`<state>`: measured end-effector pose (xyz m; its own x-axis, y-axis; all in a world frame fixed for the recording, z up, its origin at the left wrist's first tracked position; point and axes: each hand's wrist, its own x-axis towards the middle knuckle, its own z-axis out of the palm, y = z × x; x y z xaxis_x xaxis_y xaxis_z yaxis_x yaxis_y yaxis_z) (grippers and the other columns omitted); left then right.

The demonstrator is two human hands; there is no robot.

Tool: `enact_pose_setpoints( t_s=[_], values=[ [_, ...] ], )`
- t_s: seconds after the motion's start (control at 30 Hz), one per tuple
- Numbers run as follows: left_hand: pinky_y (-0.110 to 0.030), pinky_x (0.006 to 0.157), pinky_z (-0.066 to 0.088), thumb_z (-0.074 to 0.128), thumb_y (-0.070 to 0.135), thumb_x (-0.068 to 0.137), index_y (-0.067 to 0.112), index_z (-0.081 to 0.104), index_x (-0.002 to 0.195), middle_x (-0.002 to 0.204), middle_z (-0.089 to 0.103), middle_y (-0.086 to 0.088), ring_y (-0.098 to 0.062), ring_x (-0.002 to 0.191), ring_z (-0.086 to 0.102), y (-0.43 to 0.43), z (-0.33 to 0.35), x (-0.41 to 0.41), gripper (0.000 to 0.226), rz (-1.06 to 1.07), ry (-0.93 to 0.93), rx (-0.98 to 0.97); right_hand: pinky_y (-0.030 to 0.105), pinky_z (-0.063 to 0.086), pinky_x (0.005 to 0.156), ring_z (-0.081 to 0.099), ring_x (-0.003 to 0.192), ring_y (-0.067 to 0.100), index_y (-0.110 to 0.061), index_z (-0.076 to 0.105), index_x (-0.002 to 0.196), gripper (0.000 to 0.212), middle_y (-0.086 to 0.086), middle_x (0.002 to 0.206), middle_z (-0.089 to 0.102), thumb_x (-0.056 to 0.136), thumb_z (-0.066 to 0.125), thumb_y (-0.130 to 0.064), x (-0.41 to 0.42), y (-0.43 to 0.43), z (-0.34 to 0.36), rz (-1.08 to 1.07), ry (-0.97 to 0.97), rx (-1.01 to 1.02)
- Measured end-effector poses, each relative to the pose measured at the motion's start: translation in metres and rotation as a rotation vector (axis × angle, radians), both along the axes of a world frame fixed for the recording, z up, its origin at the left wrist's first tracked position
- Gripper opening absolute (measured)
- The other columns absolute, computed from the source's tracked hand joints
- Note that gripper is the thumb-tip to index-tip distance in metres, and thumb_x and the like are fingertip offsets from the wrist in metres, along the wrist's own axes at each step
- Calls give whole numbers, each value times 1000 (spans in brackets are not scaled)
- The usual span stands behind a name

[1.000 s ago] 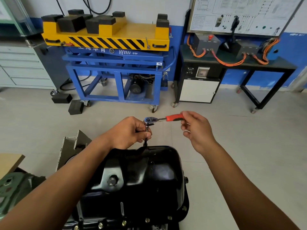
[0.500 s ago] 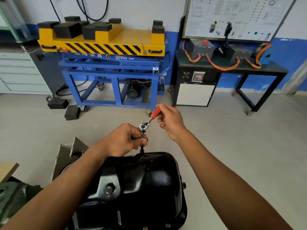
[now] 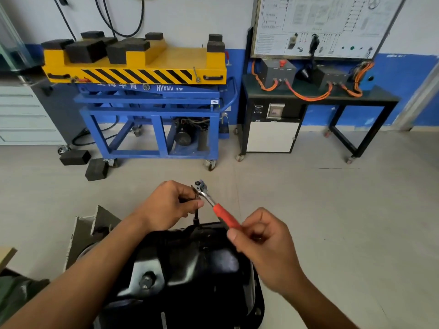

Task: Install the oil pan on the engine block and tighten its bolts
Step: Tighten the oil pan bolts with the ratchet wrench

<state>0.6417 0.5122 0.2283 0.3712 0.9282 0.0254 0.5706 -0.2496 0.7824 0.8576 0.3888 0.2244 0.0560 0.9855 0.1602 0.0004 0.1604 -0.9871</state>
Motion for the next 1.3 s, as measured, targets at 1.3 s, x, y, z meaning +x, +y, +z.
enact_pose_setpoints(
  t_s=[1.3],
  values=[
    [-49, 71, 59, 78, 32, 86, 6, 77, 79, 71, 74, -11, -38, 73, 70, -4, 4, -4, 28, 76, 21, -63, 17, 43, 50, 52, 55, 8, -21, 71, 95, 8, -4, 63, 61, 97, 63, -22, -2, 109, -2, -238, 118, -77]
  ],
)
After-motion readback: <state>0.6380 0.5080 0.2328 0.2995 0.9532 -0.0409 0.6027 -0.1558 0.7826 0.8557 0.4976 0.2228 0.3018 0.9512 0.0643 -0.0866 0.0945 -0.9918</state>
